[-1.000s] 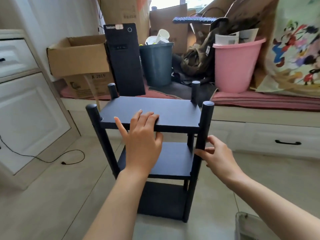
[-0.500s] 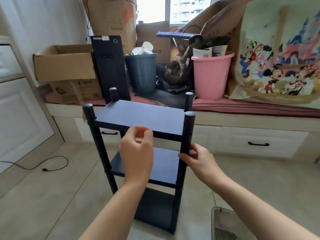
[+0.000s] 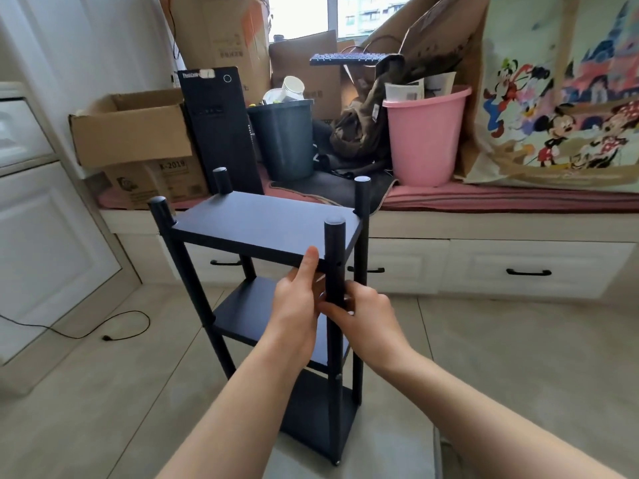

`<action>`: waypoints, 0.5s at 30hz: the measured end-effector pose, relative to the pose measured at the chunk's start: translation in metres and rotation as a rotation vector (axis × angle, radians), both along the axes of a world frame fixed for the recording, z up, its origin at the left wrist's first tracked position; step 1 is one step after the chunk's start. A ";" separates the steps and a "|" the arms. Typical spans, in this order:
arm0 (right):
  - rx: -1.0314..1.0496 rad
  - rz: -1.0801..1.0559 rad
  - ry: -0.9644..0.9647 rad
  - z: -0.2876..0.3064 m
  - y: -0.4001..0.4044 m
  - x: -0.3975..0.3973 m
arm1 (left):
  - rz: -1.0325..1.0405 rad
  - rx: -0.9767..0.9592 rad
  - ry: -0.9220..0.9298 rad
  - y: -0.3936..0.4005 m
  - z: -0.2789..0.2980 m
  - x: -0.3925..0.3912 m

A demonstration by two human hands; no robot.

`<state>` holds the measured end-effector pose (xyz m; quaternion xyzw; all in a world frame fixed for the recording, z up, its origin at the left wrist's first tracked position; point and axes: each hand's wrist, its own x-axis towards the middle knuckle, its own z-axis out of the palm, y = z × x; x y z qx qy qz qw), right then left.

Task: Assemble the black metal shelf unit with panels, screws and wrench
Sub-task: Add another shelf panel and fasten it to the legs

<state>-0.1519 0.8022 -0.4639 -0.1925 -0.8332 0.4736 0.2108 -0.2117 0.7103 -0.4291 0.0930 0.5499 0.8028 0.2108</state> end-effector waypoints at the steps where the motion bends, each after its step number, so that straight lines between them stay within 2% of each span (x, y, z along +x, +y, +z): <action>1: -0.001 0.012 -0.003 -0.001 -0.003 -0.001 | 0.004 0.007 0.007 -0.001 0.001 0.000; 4: -0.007 0.053 -0.020 -0.001 -0.002 -0.001 | -0.013 0.015 0.018 -0.007 0.003 0.000; 9: 0.021 0.238 -0.077 0.008 0.010 0.000 | -0.050 0.013 0.039 -0.015 0.000 0.002; 15: 0.080 0.248 -0.071 0.011 0.010 -0.003 | -0.082 0.021 0.032 -0.017 -0.005 0.001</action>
